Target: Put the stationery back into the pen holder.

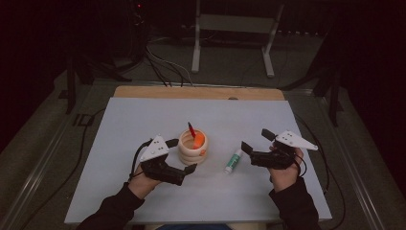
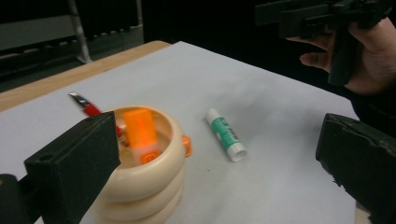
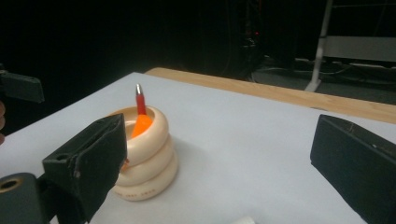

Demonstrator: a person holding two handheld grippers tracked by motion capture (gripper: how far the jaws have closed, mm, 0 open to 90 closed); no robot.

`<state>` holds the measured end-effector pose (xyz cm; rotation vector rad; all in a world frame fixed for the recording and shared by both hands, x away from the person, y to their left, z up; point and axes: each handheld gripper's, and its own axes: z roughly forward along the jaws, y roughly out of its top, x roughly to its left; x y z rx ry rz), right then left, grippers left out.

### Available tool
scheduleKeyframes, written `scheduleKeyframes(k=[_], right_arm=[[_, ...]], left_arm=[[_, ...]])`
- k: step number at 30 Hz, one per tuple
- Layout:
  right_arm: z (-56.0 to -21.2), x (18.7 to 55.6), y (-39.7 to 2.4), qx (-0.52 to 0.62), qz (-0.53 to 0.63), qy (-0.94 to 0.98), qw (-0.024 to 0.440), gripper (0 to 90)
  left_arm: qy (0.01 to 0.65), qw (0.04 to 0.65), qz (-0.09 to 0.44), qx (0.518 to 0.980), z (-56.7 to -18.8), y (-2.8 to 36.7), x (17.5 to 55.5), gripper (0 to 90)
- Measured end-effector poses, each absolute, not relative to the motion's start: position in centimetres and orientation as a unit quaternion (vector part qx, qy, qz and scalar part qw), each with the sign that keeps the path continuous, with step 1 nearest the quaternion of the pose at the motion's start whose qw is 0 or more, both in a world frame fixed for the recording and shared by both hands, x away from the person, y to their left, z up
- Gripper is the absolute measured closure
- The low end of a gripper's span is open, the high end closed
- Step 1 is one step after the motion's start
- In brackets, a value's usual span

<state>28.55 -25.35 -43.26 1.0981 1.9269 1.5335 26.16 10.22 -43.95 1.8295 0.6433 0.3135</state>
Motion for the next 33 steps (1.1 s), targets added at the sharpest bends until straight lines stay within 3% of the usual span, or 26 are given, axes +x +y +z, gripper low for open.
scheduleKeyframes(k=[33], right_arm=[[-43.0, 28.7, -25.5, 0.401, 0.547, 0.695, 0.237, 3.5]], left_arm=[[0.219, 0.561, 0.08, 0.794, -47.5, 1.4, 26.6, 0.4]])
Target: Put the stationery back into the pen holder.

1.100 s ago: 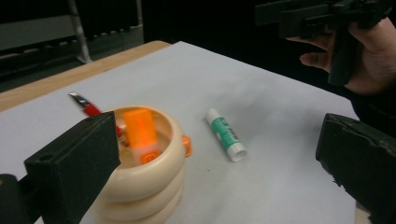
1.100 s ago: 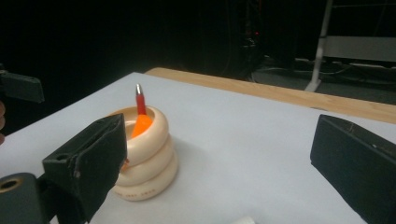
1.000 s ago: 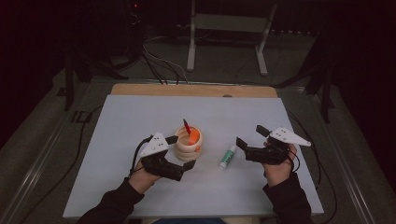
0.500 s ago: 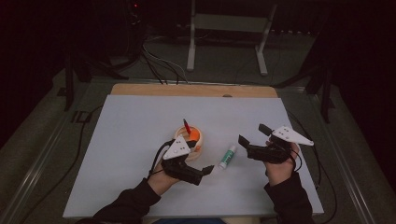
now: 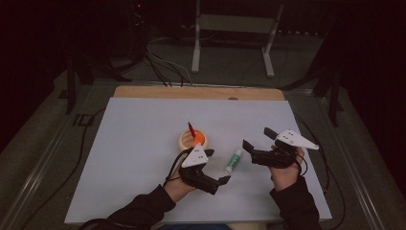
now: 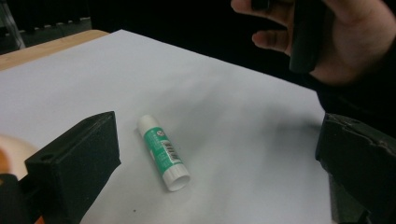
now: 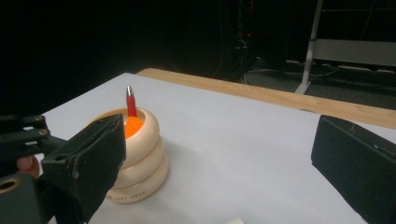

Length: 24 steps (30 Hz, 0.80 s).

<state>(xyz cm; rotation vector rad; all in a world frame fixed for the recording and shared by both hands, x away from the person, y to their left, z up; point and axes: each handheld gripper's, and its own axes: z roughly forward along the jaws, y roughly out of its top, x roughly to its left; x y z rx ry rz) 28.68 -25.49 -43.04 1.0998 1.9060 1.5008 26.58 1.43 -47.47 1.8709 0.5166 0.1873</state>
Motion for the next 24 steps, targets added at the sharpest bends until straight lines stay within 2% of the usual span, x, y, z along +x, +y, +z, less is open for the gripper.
scheduleKeyframes(k=[5, 10, 18, 24], right_arm=[[-43.0, 28.7, -25.5, 0.4, 0.55, 0.694, 0.236, 3.6], [-43.0, 28.6, -25.5, 0.398, 0.551, 0.696, 0.233, 3.7], [-43.0, 28.7, -25.4, 0.396, 0.552, 0.697, 0.229, 3.7], [-42.9, 28.6, -25.5, 0.396, 0.554, 0.696, 0.229, 3.8]], left_arm=[[0.22, 0.557, 0.09, 0.796, -48.2, -0.1, 26.6, 0.8], [0.261, 0.559, 0.102, 0.78, -49.1, -1.3, 26.9, 0.9], [0.281, 0.541, 0.125, 0.783, -50.3, -3.3, 26.8, 0.9], [0.307, 0.51, 0.106, 0.797, -51.6, -4.6, 27.3, 0.9]])
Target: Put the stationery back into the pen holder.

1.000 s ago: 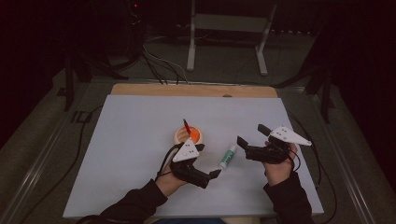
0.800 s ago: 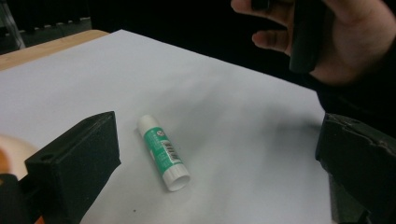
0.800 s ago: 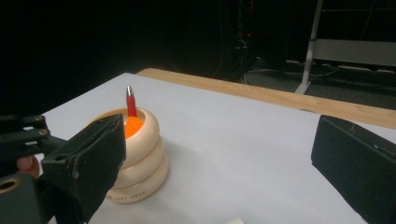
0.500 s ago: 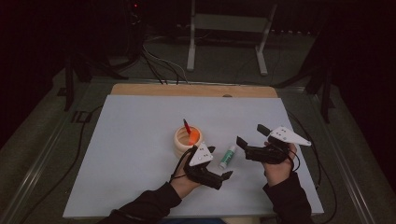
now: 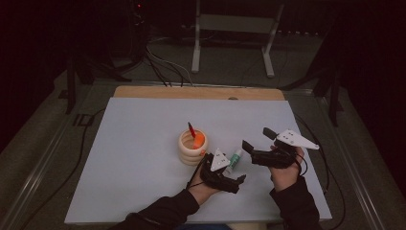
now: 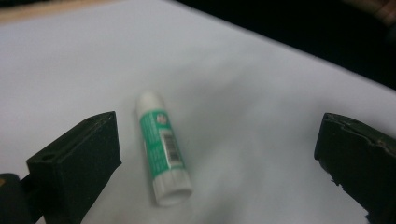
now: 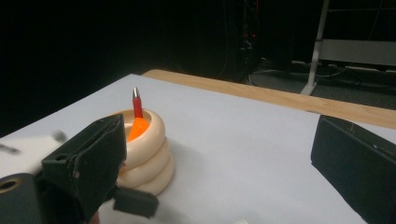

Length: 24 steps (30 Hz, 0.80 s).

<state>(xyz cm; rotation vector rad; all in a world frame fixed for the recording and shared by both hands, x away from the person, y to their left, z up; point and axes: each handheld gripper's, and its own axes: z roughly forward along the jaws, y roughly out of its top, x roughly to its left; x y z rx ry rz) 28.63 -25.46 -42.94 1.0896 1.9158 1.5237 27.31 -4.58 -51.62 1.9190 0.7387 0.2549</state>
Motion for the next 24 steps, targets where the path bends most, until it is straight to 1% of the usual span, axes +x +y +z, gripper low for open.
scheduleKeyframes(k=[6, 8, 13, 16, 18, 20, 21, 23, 24], right_arm=[[-42.9, 28.6, -25.5, 0.397, 0.555, 0.695, 0.226, 3.8], [-42.9, 28.6, -25.5, 0.396, 0.557, 0.695, 0.226, 3.9], [-43.0, 28.7, -25.5, 0.398, 0.557, 0.695, 0.223, 3.9], [-43.0, 28.7, -25.4, 0.397, 0.557, 0.695, 0.221, 3.9], [-43.0, 28.7, -25.4, 0.396, 0.558, 0.695, 0.221, 3.8], [-42.9, 28.7, -25.5, 0.395, 0.559, 0.695, 0.221, 3.9], [-43.0, 28.7, -25.5, 0.397, 0.56, 0.694, 0.219, 3.9], [-43.0, 28.7, -25.5, 0.397, 0.56, 0.694, 0.219, 3.9], [-43.0, 28.7, -25.5, 0.397, 0.559, 0.694, 0.219, 3.9]], left_arm=[[0.326, 0.479, 0.088, 0.81, -52.6, -5.3, 27.9, 1.6], [0.333, 0.47, 0.089, 0.813, -52.9, -5.5, 28.0, 4.9], [0.355, 0.442, 0.093, 0.819, -53.4, -6.2, 28.7, 7.7], [0.368, 0.424, 0.102, 0.821, -53.6, -6.5, 29.1, 16.0], [0.375, 0.408, 0.104, 0.826, -53.7, -6.7, 29.4, 17.9], [0.378, 0.405, 0.103, 0.826, -53.8, -6.8, 29.5, 24.0], [0.379, 0.402, 0.106, 0.827, -53.9, -6.9, 29.6, 25.4], [0.378, 0.402, 0.105, 0.827, -53.9, -7.0, 29.6, 33.0], [0.375, 0.395, 0.107, 0.832, -54.0, -7.2, 29.7, 33.0]])
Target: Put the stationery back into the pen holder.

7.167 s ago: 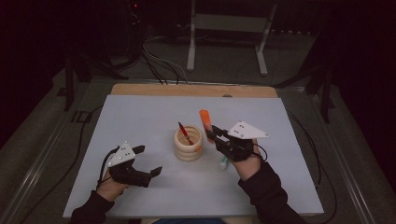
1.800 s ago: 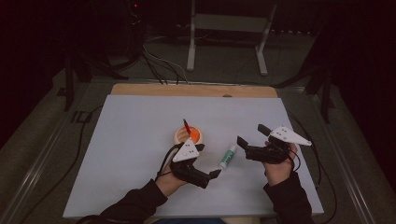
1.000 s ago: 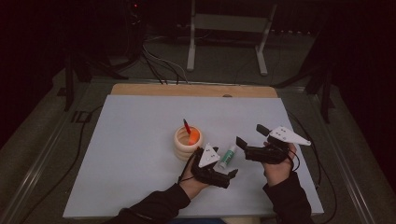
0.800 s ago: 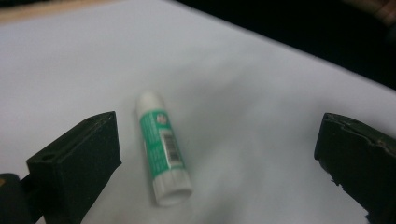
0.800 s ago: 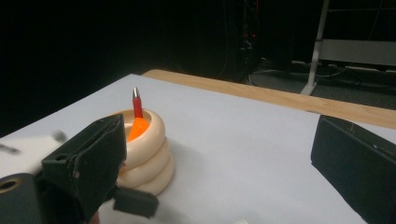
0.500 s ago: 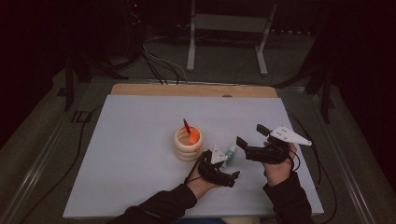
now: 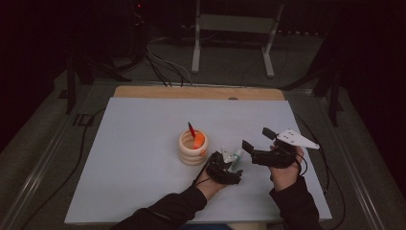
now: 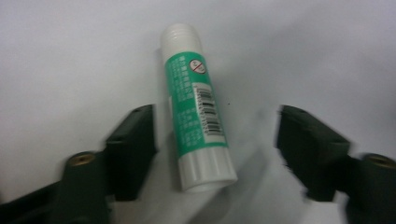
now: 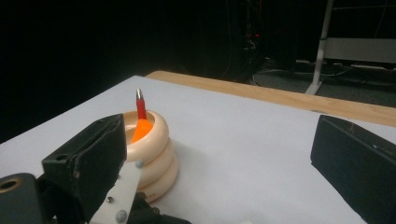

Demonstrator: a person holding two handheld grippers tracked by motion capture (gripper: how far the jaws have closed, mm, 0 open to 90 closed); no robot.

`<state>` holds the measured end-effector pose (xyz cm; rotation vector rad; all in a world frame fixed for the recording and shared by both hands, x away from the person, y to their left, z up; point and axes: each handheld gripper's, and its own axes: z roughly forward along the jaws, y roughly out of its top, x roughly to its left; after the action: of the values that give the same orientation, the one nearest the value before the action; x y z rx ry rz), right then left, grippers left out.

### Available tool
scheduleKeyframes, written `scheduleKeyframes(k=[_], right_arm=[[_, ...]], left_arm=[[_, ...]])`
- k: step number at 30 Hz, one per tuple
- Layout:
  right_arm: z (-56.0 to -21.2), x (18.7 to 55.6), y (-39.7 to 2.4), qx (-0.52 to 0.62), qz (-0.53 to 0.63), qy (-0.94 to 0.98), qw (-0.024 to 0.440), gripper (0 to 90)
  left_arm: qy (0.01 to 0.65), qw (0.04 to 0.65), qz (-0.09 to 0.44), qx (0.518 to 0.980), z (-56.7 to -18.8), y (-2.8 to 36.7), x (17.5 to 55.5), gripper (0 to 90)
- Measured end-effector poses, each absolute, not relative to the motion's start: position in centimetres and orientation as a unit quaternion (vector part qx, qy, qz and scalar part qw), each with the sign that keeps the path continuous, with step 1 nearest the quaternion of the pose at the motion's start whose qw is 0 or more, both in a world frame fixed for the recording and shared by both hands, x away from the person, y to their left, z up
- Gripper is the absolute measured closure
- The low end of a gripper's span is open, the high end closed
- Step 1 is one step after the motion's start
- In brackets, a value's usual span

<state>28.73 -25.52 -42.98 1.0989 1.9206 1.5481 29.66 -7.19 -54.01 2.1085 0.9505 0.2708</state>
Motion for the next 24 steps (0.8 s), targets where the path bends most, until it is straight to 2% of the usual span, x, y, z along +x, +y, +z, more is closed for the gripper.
scheduleKeyframes(k=[2, 9, 15, 24], right_arm=[[-42.97, 28.71, -25.54, 0.397, 0.56, 0.694, 0.218, 3.9], [-42.98, 28.74, -25.59, 0.399, 0.561, 0.692, 0.215, 3.9], [-43.03, 28.78, -25.54, 0.397, 0.56, 0.694, 0.217, 3.9], [-43.12, 28.8, -25.47, 0.399, 0.559, 0.694, 0.215, 3.9]], left_arm=[[0.375, 0.39, 0.106, 0.834, -54.16, -7.41, 29.74, 38.9], [0.399, 0.391, 0.106, 0.823, -54.04, -7.28, 30.3, 50.9], [0.396, 0.381, 0.114, 0.828, -54.02, -7.11, 30.56, 66.1], [0.375, 0.379, 0.109, 0.839, -53.85, -7.1, 30.52, 66.9]])
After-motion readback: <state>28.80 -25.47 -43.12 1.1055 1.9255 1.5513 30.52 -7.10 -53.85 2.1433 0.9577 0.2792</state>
